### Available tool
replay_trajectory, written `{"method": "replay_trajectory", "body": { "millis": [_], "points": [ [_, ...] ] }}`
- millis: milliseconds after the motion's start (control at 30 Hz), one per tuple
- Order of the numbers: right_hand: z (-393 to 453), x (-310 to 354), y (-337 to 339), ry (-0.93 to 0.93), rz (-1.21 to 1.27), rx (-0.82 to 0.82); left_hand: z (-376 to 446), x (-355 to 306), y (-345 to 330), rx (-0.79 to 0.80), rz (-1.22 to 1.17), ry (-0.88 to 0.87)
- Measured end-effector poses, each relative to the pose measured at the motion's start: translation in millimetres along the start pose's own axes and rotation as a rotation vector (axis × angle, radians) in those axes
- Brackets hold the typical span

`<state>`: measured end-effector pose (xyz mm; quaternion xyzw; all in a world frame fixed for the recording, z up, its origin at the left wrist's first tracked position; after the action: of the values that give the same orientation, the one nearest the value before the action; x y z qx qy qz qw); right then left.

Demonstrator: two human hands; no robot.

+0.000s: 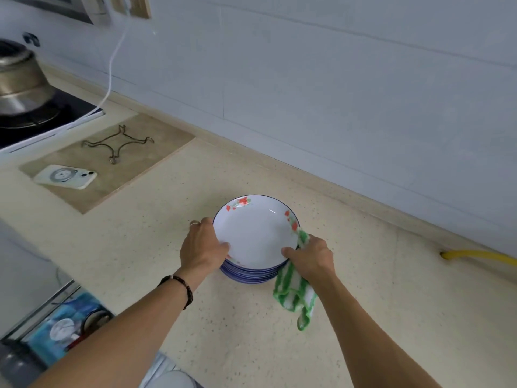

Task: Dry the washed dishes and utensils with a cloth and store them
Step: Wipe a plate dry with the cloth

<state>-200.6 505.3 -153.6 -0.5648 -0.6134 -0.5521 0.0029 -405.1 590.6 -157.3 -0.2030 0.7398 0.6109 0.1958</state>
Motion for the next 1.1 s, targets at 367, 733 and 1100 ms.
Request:
{"method": "replay_trajectory", "body": {
  "millis": [367,733,1100],
  "points": [
    [-6,5,15,0.049,0.158,-0.039,8,-6,5,0.123,-0.227,0.046],
    [-80,-33,81,0.033,0.394,-0.189,-57,-65,26,0.158,-0.512,-0.215],
    [-232,-168,167,-0.160,0.603,-0.510,-215,-137,-13,0.423,-0.466,-0.480]
  ]
}}
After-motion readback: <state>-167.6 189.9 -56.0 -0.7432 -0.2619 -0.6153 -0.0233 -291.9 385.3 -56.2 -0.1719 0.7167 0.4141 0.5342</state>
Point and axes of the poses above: each hand's wrist, its own z-axis towards the middle knuckle, its own y-axis out of the back of the hand, x = y × z, the point moved 2 cm from there along z, towards the middle knuckle, and after that the axes turned 3 degrees about -x, right-handed, at the moved point
